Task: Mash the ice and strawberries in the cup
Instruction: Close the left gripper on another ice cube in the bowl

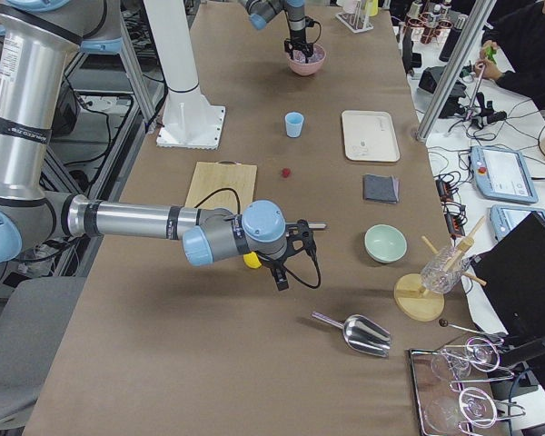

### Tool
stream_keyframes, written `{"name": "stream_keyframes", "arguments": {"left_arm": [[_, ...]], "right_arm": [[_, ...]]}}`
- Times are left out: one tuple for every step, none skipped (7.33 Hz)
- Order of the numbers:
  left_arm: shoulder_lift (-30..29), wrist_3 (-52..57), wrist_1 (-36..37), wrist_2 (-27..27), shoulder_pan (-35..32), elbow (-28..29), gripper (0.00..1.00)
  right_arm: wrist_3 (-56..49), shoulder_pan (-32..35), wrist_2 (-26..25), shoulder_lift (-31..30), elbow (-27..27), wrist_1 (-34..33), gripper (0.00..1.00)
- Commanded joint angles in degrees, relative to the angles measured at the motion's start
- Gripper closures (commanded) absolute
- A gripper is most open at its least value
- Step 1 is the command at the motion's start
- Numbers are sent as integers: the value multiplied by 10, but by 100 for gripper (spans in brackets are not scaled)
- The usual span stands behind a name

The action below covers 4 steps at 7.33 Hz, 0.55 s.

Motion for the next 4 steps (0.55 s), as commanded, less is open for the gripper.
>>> {"name": "stream_keyframes", "arguments": {"left_arm": [[7, -9, 0, 5, 16, -4, 19], [6, -9, 0, 9, 17, -4, 24], [4, -8, 0, 8, 17, -2, 24], [2, -5, 0, 8, 18, 2, 32]], "right_arm": [[0, 0, 0, -9, 12, 0, 0], [0, 0, 0, -9, 12, 0, 0], [0, 0, 0, -9, 12, 0, 0], [0, 0, 0, -9, 12, 0, 0]]}}
